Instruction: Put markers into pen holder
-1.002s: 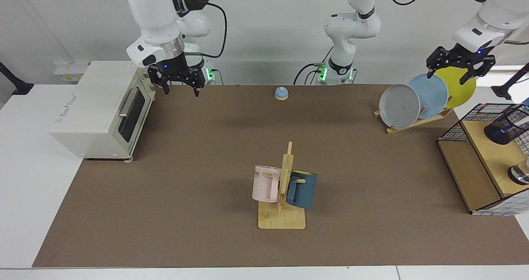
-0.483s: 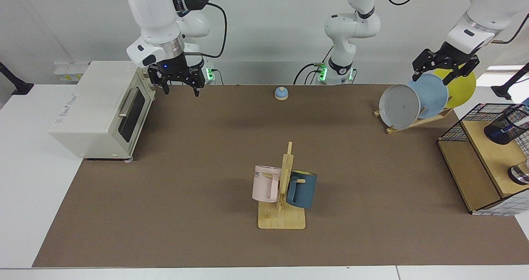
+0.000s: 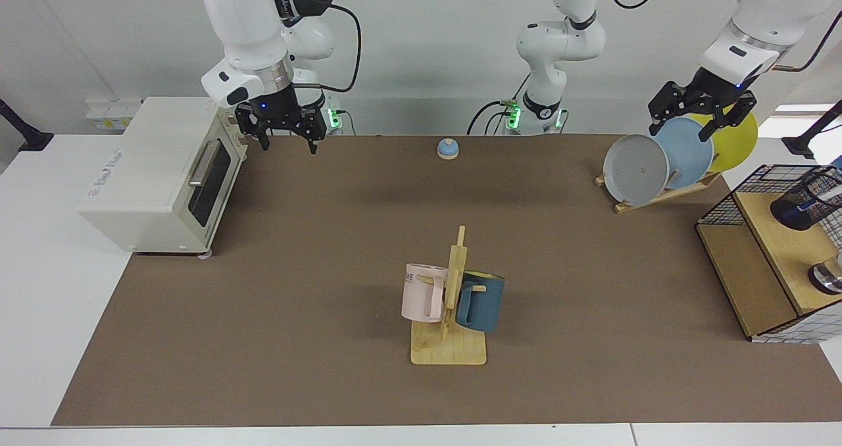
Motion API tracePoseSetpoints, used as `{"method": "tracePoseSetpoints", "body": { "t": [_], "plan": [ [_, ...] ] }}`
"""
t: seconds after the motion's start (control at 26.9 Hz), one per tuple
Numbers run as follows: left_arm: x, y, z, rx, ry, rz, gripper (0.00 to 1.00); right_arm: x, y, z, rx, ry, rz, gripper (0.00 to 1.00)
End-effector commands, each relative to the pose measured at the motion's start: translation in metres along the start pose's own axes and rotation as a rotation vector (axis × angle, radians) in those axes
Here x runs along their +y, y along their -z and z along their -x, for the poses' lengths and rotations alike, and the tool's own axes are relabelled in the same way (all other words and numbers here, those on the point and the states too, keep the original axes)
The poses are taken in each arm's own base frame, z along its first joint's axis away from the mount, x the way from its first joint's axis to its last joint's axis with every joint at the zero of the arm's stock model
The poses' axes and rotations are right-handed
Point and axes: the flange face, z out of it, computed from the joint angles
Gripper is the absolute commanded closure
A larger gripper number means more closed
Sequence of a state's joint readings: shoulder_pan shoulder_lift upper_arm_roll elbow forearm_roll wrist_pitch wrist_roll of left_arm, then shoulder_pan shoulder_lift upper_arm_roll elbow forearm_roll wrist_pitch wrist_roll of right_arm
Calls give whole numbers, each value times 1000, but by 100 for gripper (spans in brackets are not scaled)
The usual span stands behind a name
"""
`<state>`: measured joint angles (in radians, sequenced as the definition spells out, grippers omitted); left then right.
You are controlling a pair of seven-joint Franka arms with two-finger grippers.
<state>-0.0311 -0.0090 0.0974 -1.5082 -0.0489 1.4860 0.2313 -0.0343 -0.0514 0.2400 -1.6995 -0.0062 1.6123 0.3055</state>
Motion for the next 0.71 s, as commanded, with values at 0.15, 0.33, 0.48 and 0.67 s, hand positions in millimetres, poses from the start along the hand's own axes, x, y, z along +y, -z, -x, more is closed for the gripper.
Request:
{"method": "tracePoseSetpoints", "body": {
  "t": [0.15, 0.33, 0.48, 0.67],
  "plan": [
    [9, -4, -1, -1, -1, -4, 0, 4, 1, 3, 13, 0, -20, 0],
    [13, -4, 0, -2, -11, -21, 0, 4, 1, 2, 14, 0, -20, 0],
    [13, -4, 0, -2, -12, -21, 0, 4, 1, 3, 12, 0, -21, 0],
    [13, -4, 1, -2, -12, -21, 0, 4, 1, 3, 12, 0, -21, 0]
  ]
}}
